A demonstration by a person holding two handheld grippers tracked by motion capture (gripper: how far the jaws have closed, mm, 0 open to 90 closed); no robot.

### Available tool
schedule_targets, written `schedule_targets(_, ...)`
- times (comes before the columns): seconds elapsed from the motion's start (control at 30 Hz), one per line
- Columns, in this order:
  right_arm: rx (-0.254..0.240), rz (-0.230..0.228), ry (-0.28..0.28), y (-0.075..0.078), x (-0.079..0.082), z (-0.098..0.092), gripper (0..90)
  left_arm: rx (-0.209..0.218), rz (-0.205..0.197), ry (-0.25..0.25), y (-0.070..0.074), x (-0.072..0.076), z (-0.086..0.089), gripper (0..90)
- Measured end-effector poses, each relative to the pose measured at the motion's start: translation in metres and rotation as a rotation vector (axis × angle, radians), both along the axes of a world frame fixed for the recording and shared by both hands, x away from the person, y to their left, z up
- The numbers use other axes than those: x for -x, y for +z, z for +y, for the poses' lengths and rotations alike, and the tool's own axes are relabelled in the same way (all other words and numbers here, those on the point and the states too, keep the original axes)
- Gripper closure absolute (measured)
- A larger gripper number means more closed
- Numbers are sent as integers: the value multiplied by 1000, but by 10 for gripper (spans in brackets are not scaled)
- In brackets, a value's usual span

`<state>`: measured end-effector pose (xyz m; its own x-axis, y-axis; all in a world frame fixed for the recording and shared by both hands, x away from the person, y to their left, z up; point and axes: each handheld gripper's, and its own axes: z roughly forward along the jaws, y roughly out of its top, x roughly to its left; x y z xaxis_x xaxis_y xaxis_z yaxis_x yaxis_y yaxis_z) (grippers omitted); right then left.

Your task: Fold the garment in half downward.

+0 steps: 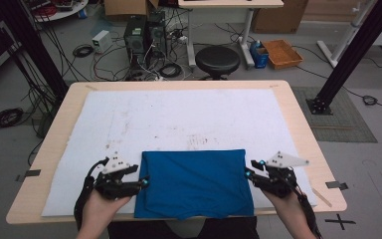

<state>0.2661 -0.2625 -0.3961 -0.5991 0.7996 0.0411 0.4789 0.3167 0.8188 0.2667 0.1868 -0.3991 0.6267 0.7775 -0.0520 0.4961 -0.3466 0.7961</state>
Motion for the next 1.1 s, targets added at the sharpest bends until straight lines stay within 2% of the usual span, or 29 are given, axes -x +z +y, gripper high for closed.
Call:
schedule_targets(0.17,-43,28,-77,-9,-46,0,595,20,-22,45,-4,-39,3,381)
schedule_targets(0.23,-45,39,-107,-15,-59,0,575,33,-15,69,-9,-55,5,382)
schedule_targets(0.3,-49,70,-124,-21,-71,0,570,51,2,94,-14,-68,6,382)
schedule_targets(0.37,-48,103,-161,-28,-83,-1,553,41,20,107,-20,-77,4,383)
schedule_targets(0.5,-46,142,-175,-36,-92,-1,544,-9,69,128,-33,-90,3,386)
schedule_targets(0.57,-36,155,-171,-40,-95,1,545,-26,95,129,-38,-94,3,389)
schedule_targets(0.63,-42,183,-169,-43,-97,1,559,-24,112,126,-42,-94,3,421)
schedule_targets(0.7,-20,192,-152,-46,-97,3,627,-12,123,102,-44,-93,3,510)
schedule_targets(0.73,-13,197,-145,-48,-96,5,672,-28,111,94,-45,-92,2,553)
schedule_targets(0.77,-1,194,-128,-49,-95,6,700,-70,88,82,-44,-90,0,575)
schedule_targets(0.8,18,184,-124,-50,-94,8,717,-74,79,55,-45,-90,0,618)
schedule_targets(0.83,38,169,-115,-50,-93,9,764,-69,73,46,-45,-88,-1,685)
schedule_targets(0.87,45,164,-102,-49,-93,9,804,-65,72,38,-45,-88,-1,710)
schedule_targets(0.93,34,169,-99,-49,-94,7,842,-51,82,14,-45,-88,-1,815)
schedule_targets(1.1,10,146,-89,-45,-98,1,865,-52,74,13,-45,-92,-1,855)
